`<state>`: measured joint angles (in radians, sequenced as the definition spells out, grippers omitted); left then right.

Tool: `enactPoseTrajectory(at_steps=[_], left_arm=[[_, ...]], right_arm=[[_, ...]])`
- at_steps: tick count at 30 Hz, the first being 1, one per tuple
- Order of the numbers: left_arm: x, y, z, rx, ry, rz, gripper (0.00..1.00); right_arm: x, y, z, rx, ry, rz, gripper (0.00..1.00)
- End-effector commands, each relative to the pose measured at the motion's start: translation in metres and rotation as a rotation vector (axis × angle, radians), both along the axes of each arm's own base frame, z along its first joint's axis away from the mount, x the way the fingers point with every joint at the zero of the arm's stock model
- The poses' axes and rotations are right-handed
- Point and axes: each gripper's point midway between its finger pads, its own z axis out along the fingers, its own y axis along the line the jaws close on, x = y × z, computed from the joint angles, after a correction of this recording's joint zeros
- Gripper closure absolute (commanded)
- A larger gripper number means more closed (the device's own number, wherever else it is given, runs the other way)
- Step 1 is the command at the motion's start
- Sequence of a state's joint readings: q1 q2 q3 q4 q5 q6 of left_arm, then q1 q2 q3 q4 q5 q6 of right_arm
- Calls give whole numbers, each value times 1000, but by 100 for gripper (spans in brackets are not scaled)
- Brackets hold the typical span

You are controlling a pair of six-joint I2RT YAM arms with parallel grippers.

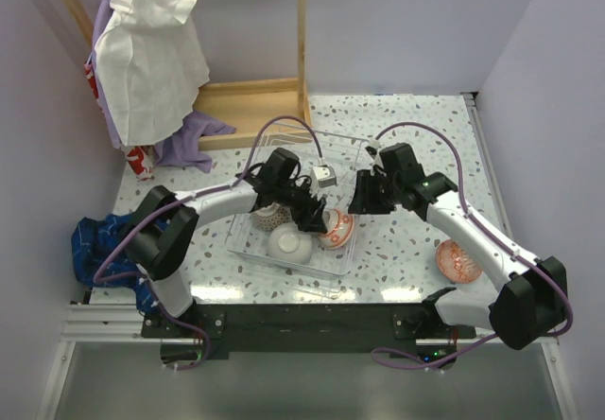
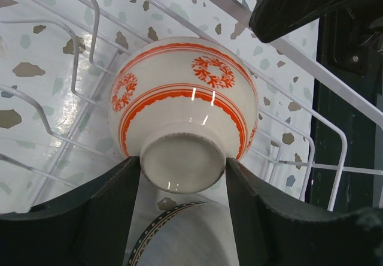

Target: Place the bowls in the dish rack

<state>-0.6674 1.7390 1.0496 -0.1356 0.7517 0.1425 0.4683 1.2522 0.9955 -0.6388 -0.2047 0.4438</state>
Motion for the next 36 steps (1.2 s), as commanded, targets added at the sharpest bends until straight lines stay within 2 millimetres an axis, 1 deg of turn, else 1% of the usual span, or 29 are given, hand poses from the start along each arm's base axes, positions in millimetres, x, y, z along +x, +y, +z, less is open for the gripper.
enactPoseTrajectory(at_steps=[1, 4, 7, 10, 12, 16, 17, 18, 19, 20, 21, 25, 27, 28, 32, 34, 36], left_arm=[[9, -17, 26, -93, -51, -54, 39], [6, -19, 31, -116, -45, -60, 44], [3, -21, 34, -132, -33, -74, 57], [1, -22, 38, -140, -30, -84, 63], [1, -22, 45, -137, -37, -90, 66], [6, -18, 54, -102, -76, -92, 66], [4, -13, 48, -61, -70, -98, 66], [8, -13, 53, -52, -88, -101, 66], [8, -11, 52, -33, -90, -103, 66], [8, -5, 46, 11, -85, -106, 66], [11, -5, 49, 20, -99, -102, 67], [16, 1, 50, 67, -125, -89, 67], [20, 4, 44, 117, -133, -81, 67], [20, 5, 36, 143, -116, -85, 67], [24, 13, 19, 252, -113, -83, 69], [26, 14, 12, 286, -124, -78, 68], [25, 10, 9, 307, -136, -85, 66]], right_arm=[[12, 3, 10, 10, -43, -2, 58], [15, 3, 11, 11, -46, -3, 59], [17, 4, 12, 16, -52, -7, 59], [18, 3, 13, 12, -62, -5, 59], [18, 0, 16, 3, -69, -3, 59], [20, -4, 20, -10, -91, 5, 59], [20, -4, 22, -9, -98, 5, 59], [22, -5, 22, -11, -102, 1, 59], [22, -6, 22, -8, -103, -3, 59], [22, -6, 21, -8, -103, -4, 59], [22, -7, 22, -6, -108, -8, 59], [21, -10, 18, -4, -99, -16, 58], [22, -11, 18, -4, -101, -21, 58], [22, -11, 18, -3, -100, -21, 59], [24, -11, 19, 1, -103, -22, 59], [26, -11, 19, 2, -106, -24, 58], [26, -10, 20, 2, -109, -20, 58]])
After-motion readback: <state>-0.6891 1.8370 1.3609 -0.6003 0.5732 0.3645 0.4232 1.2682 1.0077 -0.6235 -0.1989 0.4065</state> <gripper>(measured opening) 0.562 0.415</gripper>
